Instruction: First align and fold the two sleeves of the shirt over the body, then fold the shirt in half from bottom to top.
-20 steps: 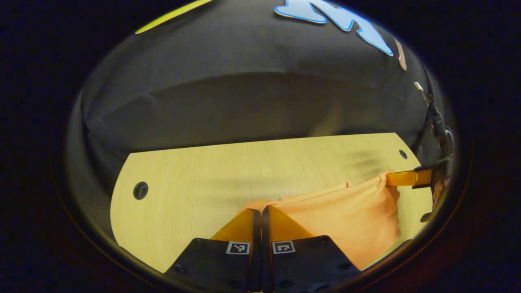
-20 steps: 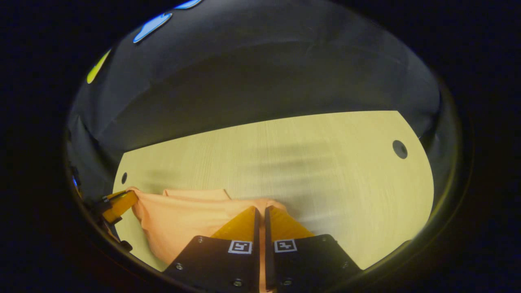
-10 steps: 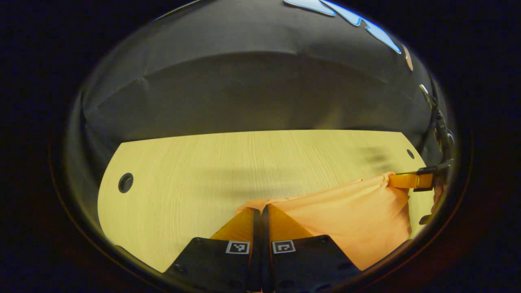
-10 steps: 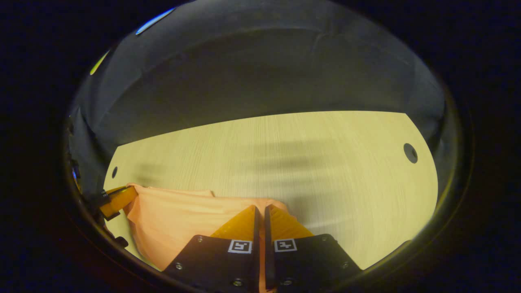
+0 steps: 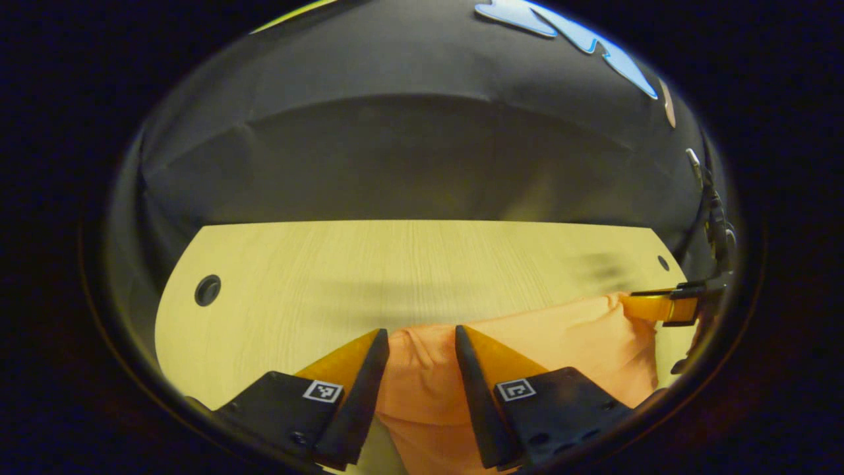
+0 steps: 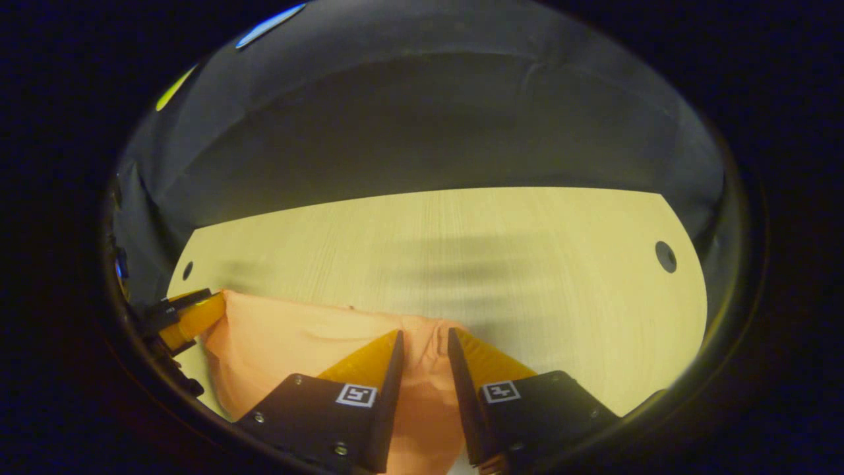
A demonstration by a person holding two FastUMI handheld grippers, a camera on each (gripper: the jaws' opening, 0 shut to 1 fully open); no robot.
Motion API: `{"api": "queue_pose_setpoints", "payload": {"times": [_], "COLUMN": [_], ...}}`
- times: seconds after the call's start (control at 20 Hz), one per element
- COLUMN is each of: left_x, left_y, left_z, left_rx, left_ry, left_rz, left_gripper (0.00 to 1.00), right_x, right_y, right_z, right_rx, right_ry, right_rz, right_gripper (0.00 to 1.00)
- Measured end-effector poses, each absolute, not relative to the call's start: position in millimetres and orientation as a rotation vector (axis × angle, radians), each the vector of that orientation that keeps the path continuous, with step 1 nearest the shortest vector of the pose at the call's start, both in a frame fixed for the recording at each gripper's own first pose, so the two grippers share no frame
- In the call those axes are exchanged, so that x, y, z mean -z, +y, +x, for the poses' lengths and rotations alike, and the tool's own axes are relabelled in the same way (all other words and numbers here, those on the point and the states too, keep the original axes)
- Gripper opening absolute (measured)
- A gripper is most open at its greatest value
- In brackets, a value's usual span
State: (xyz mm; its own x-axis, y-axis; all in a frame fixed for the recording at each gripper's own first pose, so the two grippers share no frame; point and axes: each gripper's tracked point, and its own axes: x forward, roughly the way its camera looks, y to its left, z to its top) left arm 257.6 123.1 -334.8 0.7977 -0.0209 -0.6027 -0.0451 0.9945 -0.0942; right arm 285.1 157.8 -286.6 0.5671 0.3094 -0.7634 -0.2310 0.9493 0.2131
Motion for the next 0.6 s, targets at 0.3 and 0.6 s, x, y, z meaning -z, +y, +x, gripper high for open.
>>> {"api": "queue_pose_setpoints", "payload": {"times": [0.3, 0.6], "left_x": [272.3, 191.5], "left_y": [112.6, 95.3], "left_z": [231.4, 169.5], "left_rx": [-0.011, -0.016], "left_ry": [0.608, 0.566], "left_rz": [-0.084, -0.12], "left_gripper": [0.75, 0.75], "right_x": [239.3, 160.2], "right_y": [150.6, 137.8], "right_z": [270.0, 217.5], "right_rx": [-0.321, -0.327], "right_ry": [0.897, 0.868], "right_rz": [0.129, 0.169], "right_gripper": [0.47, 0.47]}}
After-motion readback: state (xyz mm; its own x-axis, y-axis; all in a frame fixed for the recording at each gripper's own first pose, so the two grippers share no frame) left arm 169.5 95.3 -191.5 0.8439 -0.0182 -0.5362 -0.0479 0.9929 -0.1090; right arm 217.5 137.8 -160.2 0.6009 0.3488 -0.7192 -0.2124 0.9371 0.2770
